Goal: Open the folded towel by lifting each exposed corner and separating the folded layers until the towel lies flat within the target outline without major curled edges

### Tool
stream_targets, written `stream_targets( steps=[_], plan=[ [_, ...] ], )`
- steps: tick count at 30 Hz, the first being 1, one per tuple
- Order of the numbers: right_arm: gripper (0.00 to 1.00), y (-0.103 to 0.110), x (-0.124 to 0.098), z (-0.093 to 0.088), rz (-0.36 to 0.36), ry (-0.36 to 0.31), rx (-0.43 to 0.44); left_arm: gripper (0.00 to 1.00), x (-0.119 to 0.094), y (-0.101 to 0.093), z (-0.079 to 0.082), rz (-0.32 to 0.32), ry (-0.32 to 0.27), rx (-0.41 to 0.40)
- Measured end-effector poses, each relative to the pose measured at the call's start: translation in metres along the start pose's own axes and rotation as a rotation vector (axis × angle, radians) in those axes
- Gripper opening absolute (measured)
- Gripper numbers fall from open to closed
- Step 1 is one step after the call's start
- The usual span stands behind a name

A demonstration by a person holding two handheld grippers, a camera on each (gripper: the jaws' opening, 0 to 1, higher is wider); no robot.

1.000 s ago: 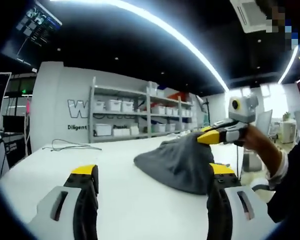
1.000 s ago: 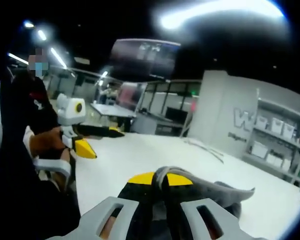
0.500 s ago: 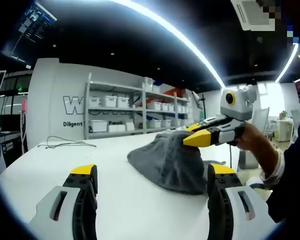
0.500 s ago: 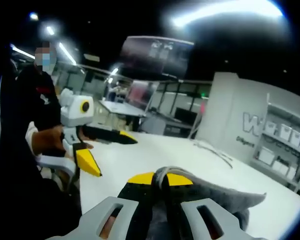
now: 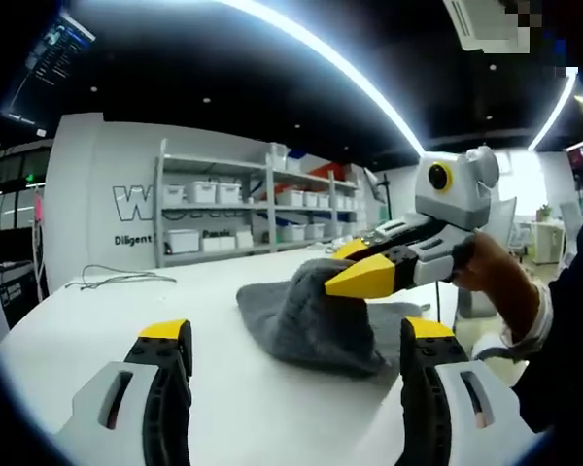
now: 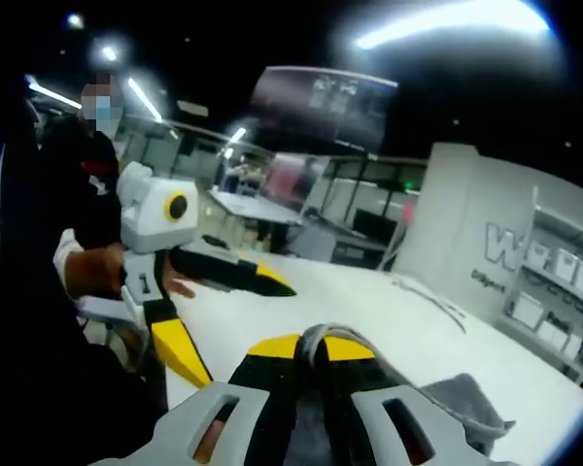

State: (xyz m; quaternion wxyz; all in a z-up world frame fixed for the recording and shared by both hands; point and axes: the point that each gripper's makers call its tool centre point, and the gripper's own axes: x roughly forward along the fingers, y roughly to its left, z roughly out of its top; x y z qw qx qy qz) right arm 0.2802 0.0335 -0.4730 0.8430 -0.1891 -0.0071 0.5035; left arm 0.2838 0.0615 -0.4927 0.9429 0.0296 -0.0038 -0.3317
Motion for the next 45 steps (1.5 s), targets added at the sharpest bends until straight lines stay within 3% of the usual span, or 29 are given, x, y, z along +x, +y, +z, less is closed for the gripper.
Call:
stream_targets(
  steps=[17,24,30,38,45],
  plan=[
    [0.03,0.022,0.007,-0.007,0.051,0.036,-0.019,0.78,0.003,-0.009,-0.013,-0.006,0.034,0.059],
    [0.04,0.029,0.009,-0.009,0.062,0.046,-0.031,0.65,0.005,-0.014,-0.022,-0.02,0.06,0.07],
    [0.04,0.033,0.013,-0.012,0.071,0.056,-0.039,0.62,0.005,-0.014,-0.024,-0.018,0.063,0.066],
    [0.04,0.035,0.016,-0.013,0.082,0.066,-0.048,0.46,0.006,-0.017,-0.027,-0.025,0.065,0.085],
    [0.05,0.035,0.018,-0.014,0.086,0.065,-0.033,0.39,0.007,-0.015,-0.029,-0.02,0.067,0.093]
  ],
)
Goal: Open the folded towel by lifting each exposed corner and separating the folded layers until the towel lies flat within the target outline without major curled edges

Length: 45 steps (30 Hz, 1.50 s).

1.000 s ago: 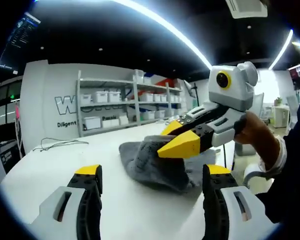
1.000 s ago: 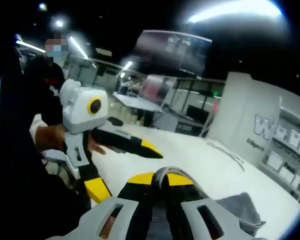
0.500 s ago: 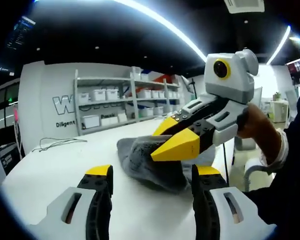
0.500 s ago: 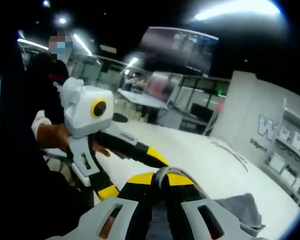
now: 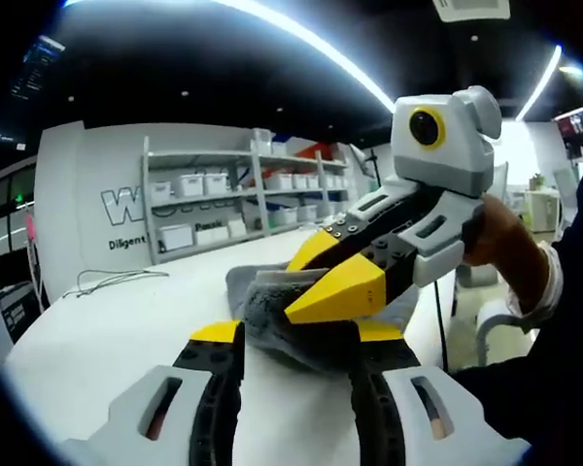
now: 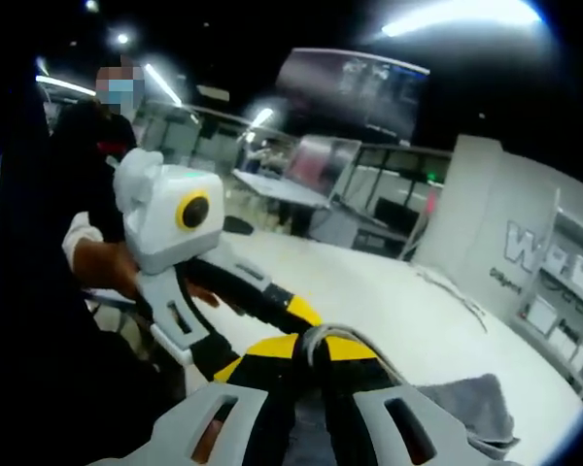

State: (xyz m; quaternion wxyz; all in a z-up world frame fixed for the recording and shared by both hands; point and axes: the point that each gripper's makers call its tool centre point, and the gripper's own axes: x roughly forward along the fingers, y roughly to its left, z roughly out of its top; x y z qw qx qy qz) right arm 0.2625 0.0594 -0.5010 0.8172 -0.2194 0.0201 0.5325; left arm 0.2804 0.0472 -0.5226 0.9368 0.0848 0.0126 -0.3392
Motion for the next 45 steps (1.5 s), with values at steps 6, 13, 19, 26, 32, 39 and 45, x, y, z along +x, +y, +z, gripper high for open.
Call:
stream_targets(
  steps=[6,13,19,26,32,39,45],
  plan=[
    [0.06,-0.001,0.0,0.0,0.005,0.0,0.002,0.34,0.0,0.001,-0.001,-0.003,0.002,0.005],
    [0.1,-0.004,-0.005,0.002,0.006,-0.018,0.014,0.32,-0.003,0.004,0.001,-0.004,-0.008,0.008],
    [0.12,-0.007,-0.008,0.005,0.02,-0.052,0.061,0.27,-0.005,0.007,0.002,-0.002,-0.022,0.003],
    [0.16,-0.011,-0.016,0.014,0.018,-0.114,0.082,0.21,-0.008,0.011,0.003,0.002,-0.031,-0.019],
    [0.18,-0.018,-0.022,0.015,0.005,-0.124,0.087,0.17,-0.011,0.014,0.002,0.004,-0.026,-0.028],
    [0.19,-0.034,-0.025,0.001,-0.041,-0.081,0.09,0.17,-0.012,0.015,0.003,0.0,-0.023,-0.029],
    [0.12,-0.038,-0.027,-0.008,-0.038,-0.049,0.113,0.13,-0.014,0.016,0.004,-0.005,-0.019,-0.043]
  ],
)
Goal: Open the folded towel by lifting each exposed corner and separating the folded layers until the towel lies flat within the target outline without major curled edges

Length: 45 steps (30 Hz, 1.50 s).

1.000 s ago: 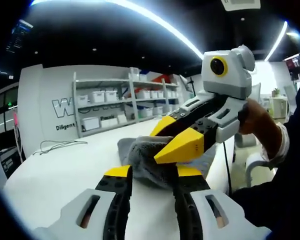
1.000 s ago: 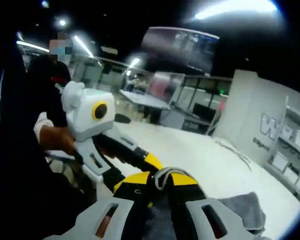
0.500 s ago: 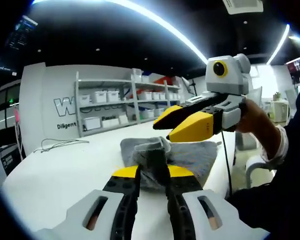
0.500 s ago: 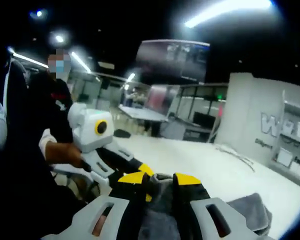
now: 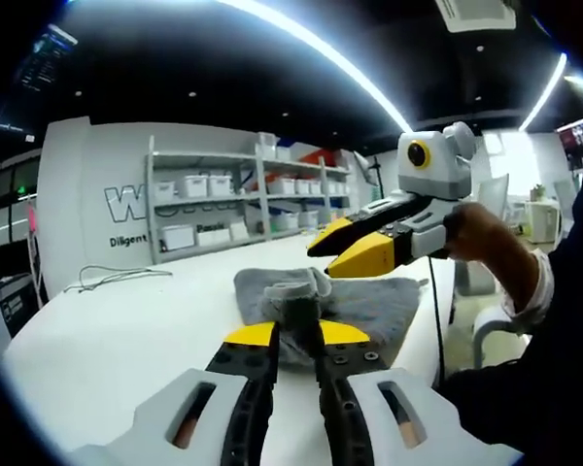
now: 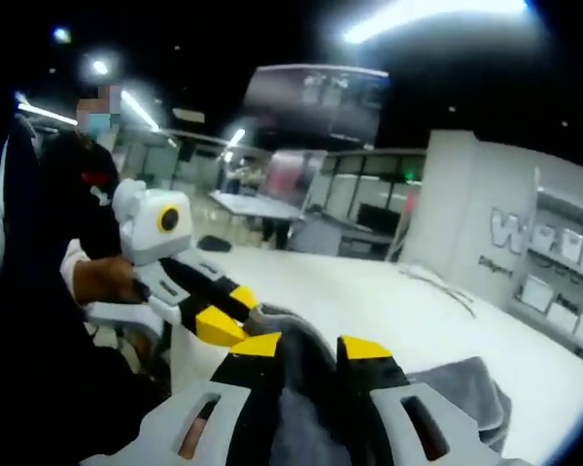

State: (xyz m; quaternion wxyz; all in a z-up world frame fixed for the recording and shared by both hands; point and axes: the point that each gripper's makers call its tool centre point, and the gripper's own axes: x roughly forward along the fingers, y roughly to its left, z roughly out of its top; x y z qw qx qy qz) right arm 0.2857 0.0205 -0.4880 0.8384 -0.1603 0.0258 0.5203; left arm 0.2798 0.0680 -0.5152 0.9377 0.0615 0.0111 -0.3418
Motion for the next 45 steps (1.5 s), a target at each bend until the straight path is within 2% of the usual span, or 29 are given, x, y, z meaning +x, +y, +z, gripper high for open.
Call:
stream_targets(
  steps=[4,6,10,22,29,34,39,45],
  plan=[
    [0.08,0.005,0.003,-0.008,0.02,0.035,-0.01,0.07,-0.002,0.0,0.0,-0.009,0.003,-0.01],
    [0.05,0.006,0.006,-0.013,0.023,0.054,-0.019,0.07,-0.002,-0.007,-0.002,-0.052,0.019,-0.042],
    [0.0,0.015,0.011,-0.023,0.054,0.092,-0.027,0.06,-0.001,-0.008,-0.002,-0.05,0.023,-0.045],
    [0.0,0.028,0.027,-0.032,0.094,0.117,-0.046,0.06,-0.002,-0.013,-0.008,-0.096,0.054,-0.076],
    [0.0,0.036,0.032,-0.038,0.114,0.127,-0.051,0.12,-0.003,-0.014,-0.01,-0.105,0.058,-0.057],
    [0.0,0.039,0.034,-0.04,0.124,0.132,-0.055,0.19,-0.004,-0.015,-0.006,-0.125,0.041,-0.094],
    [0.0,0.037,0.037,-0.039,0.132,0.13,-0.05,0.23,-0.004,-0.017,-0.006,-0.129,0.046,-0.084],
    [0.0,0.041,0.038,-0.041,0.137,0.134,-0.052,0.21,-0.005,-0.018,-0.008,-0.12,0.064,-0.065]
  ],
)
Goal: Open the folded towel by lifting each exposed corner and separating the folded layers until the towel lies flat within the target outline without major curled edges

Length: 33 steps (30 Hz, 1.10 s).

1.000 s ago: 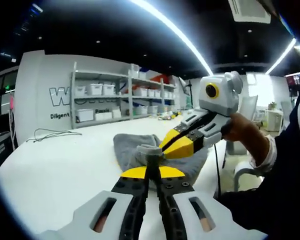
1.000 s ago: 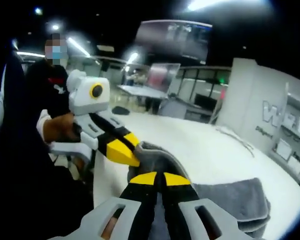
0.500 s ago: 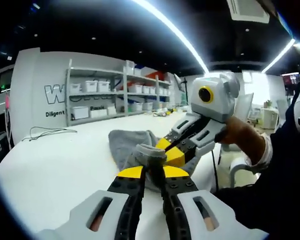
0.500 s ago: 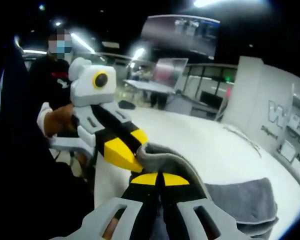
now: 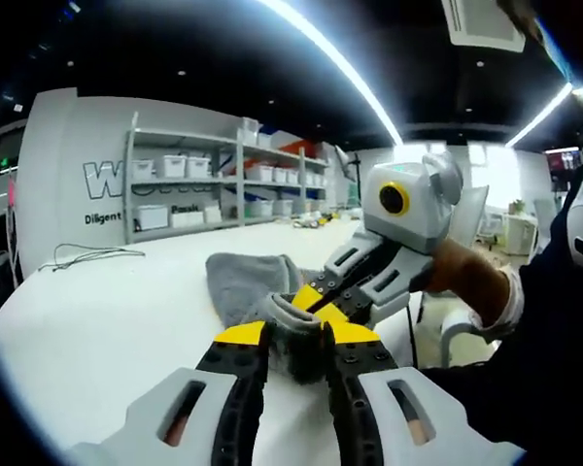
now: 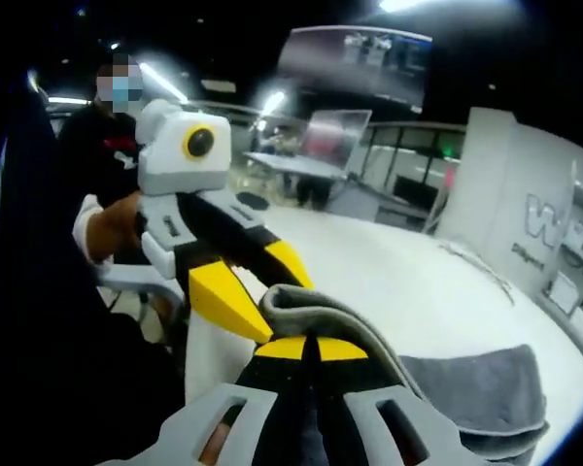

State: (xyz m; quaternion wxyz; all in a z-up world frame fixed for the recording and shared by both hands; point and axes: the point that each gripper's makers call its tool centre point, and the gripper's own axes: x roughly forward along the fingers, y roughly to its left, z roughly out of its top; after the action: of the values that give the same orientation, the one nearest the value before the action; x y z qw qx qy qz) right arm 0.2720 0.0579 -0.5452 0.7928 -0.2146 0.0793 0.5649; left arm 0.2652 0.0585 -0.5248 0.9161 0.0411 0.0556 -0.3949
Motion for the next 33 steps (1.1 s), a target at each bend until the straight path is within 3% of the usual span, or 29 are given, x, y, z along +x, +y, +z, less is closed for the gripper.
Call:
stream_targets(
  steps=[10,33],
  plan=[
    [0.02,-0.009,-0.006,-0.008,-0.033,0.009,0.018,0.11,-0.004,0.007,-0.003,0.036,0.031,0.046],
    [0.05,-0.061,-0.025,-0.043,-0.164,0.086,0.107,0.1,-0.01,0.009,-0.001,0.028,0.042,0.032]
  ],
)
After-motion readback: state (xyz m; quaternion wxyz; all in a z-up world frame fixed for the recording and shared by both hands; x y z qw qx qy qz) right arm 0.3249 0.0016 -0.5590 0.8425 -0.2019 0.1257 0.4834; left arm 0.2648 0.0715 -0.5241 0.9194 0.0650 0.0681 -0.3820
